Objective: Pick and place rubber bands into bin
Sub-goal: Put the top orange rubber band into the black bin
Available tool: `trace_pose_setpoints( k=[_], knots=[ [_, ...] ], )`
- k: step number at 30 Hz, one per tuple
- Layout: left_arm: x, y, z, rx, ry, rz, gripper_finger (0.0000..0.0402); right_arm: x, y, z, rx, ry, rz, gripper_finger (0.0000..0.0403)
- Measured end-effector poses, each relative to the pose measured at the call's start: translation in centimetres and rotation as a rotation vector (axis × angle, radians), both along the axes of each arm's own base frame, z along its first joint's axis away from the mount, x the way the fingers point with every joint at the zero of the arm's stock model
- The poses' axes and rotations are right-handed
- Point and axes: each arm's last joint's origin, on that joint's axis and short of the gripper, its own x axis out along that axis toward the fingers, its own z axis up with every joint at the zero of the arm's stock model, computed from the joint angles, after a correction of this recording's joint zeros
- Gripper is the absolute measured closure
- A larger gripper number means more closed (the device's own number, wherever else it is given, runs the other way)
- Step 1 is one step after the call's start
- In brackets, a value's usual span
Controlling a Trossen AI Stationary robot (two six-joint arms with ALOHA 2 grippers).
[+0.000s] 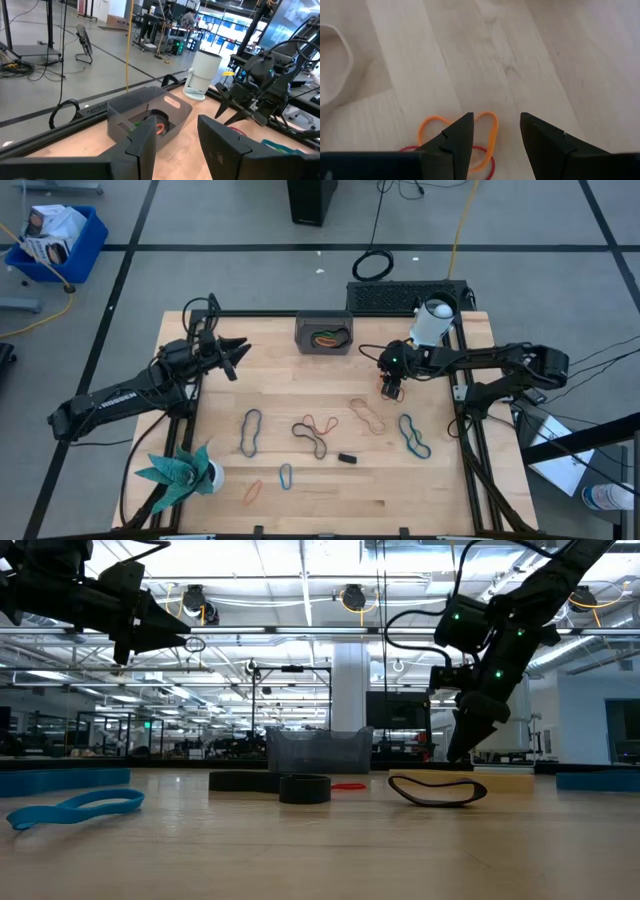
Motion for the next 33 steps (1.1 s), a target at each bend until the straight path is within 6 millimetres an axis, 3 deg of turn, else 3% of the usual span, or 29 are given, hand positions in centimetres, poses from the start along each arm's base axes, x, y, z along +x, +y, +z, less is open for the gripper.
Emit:
trace_pose_setpoints(
  k=[20,25,33],
  knots=[
    [0.0,0.0,0.0,-0.003,0.004,0.000,0.0252,0.1,-1.1,-2.4,0.078,0.086,-0.042,0.0253],
    [0.0,0.0,0.0,-0.004,0.004,0.001,0.0252,0.1,-1.0,-2.4,0.086,0.086,-0.015,0.0292],
    [0.0,0.0,0.0,-0.004,0.004,0.001,0.0252,0.1,-1.0,-2.5,0.087,0.089,-0.008,0.0389]
  ],
)
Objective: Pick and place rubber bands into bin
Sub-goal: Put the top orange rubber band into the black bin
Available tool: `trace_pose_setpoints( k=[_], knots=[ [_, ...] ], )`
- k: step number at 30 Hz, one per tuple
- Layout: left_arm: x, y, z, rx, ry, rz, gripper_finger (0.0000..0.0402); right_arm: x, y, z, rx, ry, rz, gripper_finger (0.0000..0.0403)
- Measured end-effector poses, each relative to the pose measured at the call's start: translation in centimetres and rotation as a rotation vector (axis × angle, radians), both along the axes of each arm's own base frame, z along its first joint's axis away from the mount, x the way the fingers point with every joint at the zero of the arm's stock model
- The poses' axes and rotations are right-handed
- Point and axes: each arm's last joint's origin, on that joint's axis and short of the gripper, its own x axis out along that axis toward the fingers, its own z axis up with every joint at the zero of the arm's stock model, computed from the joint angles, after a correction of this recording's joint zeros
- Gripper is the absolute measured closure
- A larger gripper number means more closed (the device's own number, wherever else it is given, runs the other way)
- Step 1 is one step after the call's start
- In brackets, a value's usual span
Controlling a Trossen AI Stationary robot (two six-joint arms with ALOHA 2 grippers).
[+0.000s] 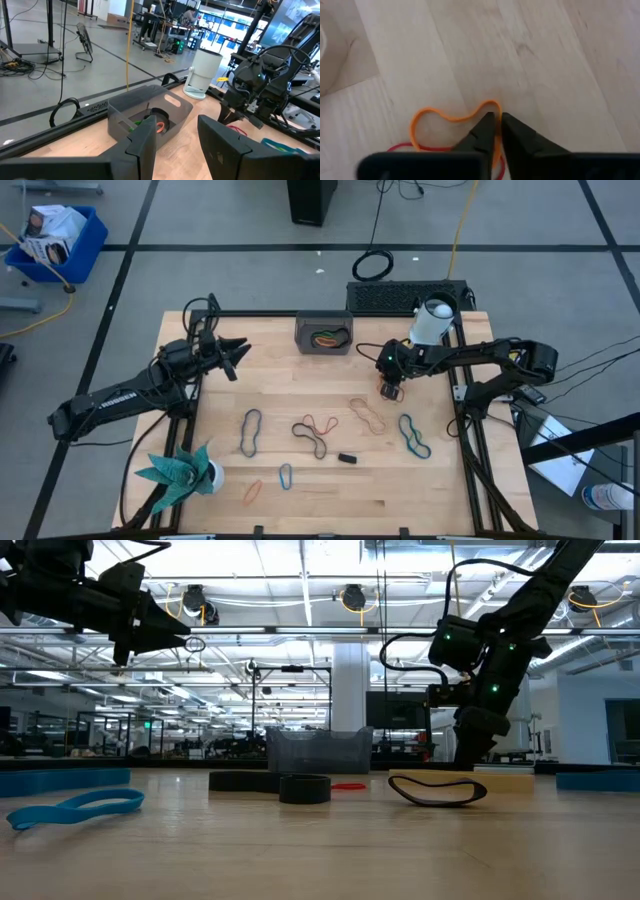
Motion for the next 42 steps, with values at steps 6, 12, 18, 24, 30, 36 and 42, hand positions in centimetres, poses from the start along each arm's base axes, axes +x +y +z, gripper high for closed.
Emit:
trace_pose_setpoints(
  k=[6,12,18,24,30,36,42],
  knots=[
    [0.0,0.0,0.0,0.000,0.000,0.000,0.0252,0.0,0.0,0.0,0.000,0.001,-0.006,0.0397],
    [0.0,0.0,0.0,0.000,0.000,0.000,0.0252,0.0,0.0,0.0,-0.002,-0.005,-0.009,0.0400],
    [0.0,0.0,0.0,0.000,0.000,0.000,0.0252,-0.4,0.1,1.9,-0.023,-0.095,-0.053,0.0402],
    [0.0,0.0,0.0,-0.001,-0.001,0.001,0.0252,-1.2,0.5,6.4,-0.114,-0.330,-0.066,0.0402],
    [0.0,0.1,0.0,0.000,-0.001,0.023,0.0252,-2.4,1.0,11.6,-0.252,-0.662,-0.063,0.0402],
    [0.0,0.1,0.0,-0.002,-0.002,0.027,0.0252,-3.4,1.5,15.8,-0.384,-0.985,-0.048,0.0402],
    [0.0,0.1,0.0,-0.002,-0.002,0.027,0.0252,-3.3,1.6,18.4,-0.523,-1.215,0.041,0.0403]
  ],
)
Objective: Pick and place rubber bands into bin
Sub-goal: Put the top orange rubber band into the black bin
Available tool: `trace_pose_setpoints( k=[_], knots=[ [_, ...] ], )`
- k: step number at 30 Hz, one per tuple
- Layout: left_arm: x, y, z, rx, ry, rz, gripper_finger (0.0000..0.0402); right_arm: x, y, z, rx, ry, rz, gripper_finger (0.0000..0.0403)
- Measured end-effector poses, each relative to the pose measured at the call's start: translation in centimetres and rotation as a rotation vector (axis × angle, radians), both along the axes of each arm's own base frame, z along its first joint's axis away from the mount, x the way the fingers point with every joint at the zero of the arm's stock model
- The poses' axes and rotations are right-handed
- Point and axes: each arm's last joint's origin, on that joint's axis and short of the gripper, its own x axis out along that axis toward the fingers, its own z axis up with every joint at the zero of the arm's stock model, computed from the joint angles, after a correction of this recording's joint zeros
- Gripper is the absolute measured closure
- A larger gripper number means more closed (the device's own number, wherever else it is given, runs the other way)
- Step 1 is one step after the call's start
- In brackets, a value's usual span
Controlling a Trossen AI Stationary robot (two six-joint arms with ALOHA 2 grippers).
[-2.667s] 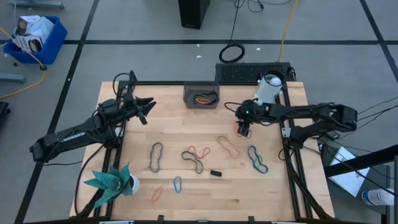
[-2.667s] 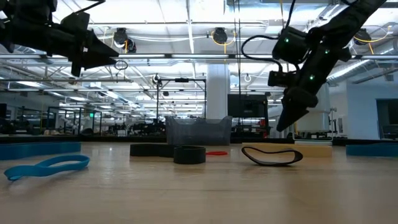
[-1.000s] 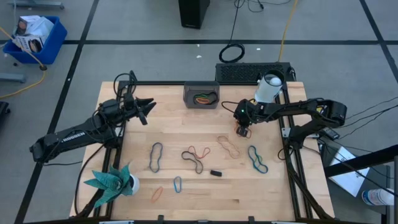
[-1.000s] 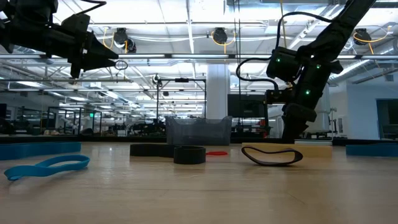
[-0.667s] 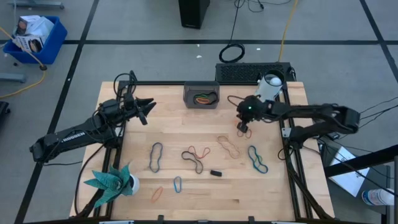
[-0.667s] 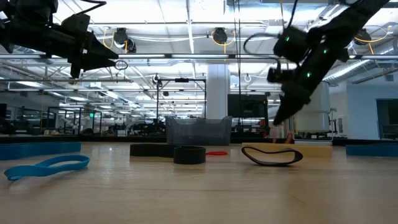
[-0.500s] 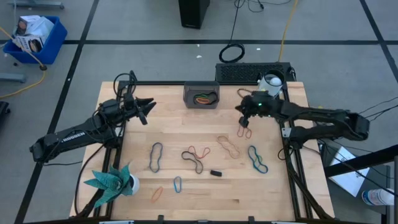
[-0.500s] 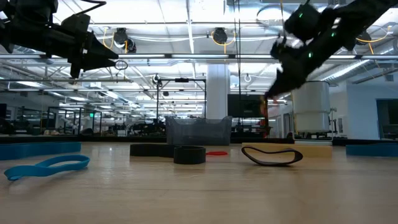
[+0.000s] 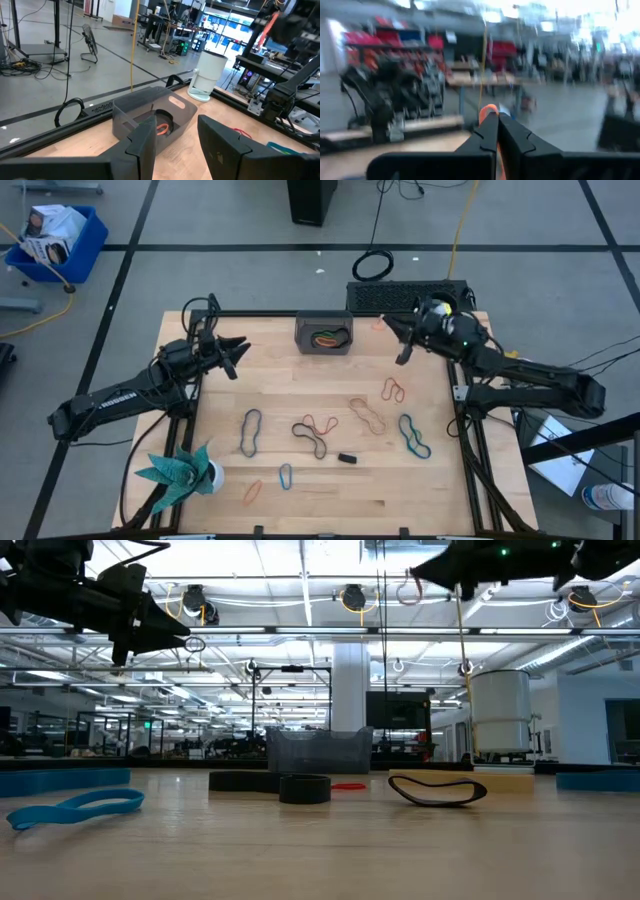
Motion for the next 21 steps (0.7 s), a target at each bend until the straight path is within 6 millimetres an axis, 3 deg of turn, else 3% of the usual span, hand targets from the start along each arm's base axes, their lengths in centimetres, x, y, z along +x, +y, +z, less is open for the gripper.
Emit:
trace_pose_setpoints(
  k=[5,13,16,21],
  knots=[
    [0.0,0.0,0.0,-0.001,0.000,0.000,0.0252,1.6,-0.7,1.8,-0.054,0.031,0.014,0.0403],
    [0.0,0.0,0.0,-0.004,-0.002,0.001,0.0252,6.6,-3.3,4.8,-0.030,0.244,0.007,0.0403],
    [0.0,0.0,0.0,-0.004,-0.002,0.000,0.0252,8.6,-4.4,4.9,-0.001,0.309,0.007,0.0403],
    [0.0,0.0,0.0,-0.005,-0.003,0.000,0.0252,11.1,-5.9,3.4,0.036,0.385,0.004,0.0403]
  ],
)
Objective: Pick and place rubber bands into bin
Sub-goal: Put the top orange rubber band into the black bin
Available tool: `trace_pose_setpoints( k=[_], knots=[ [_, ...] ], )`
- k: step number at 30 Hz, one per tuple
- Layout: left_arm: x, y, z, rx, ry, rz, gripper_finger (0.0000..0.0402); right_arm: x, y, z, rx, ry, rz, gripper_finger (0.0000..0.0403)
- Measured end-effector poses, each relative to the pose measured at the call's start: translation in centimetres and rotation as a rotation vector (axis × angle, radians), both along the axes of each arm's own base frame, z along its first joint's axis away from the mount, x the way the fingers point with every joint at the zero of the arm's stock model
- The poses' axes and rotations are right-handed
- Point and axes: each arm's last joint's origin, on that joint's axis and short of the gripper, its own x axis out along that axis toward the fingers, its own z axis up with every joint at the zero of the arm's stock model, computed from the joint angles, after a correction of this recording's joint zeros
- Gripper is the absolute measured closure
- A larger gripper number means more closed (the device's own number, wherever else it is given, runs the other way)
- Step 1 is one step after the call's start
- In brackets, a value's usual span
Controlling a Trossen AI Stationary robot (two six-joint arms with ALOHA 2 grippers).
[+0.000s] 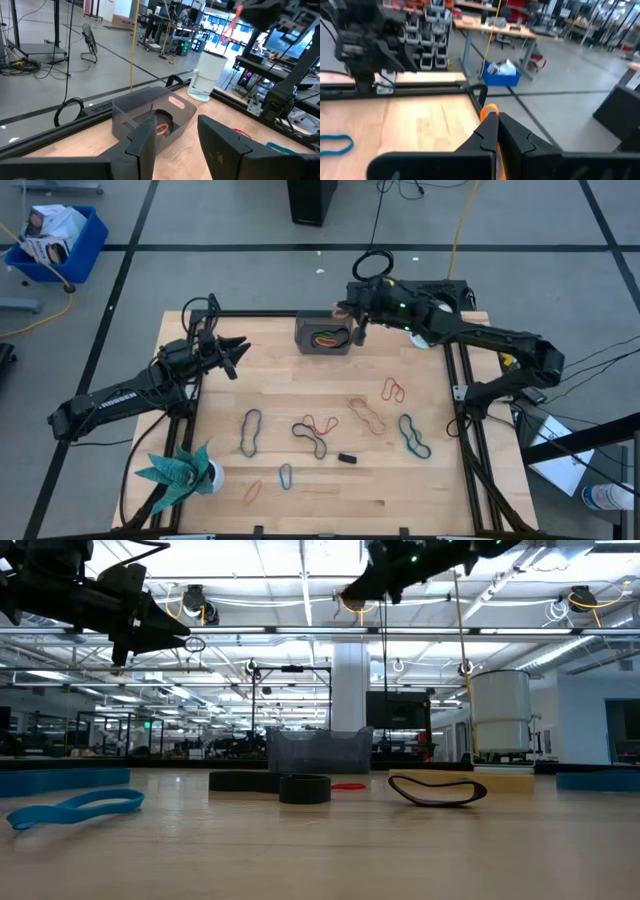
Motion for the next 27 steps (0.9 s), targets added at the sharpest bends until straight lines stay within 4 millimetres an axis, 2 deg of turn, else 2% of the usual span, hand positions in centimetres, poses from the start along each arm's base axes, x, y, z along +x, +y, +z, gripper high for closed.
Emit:
trace_pose_setpoints(
  k=[8,16,22,27],
  knots=[
    [0.0,0.0,0.0,-0.002,-0.001,0.000,0.0252,2.8,-2.7,-5.8,0.115,0.150,-0.045,0.0403],
    [0.0,0.0,0.0,-0.002,0.000,-0.001,0.0252,4.8,-4.1,-11.6,0.230,0.283,-0.069,0.0403],
    [0.0,0.0,0.0,-0.002,0.001,-0.001,0.0252,5.4,-4.4,-14.6,0.301,0.363,-0.088,0.0403],
    [0.0,0.0,0.0,-0.001,0.001,-0.001,0.0252,5.4,-4.5,-16.0,0.330,0.421,-0.095,0.0403]
  ],
)
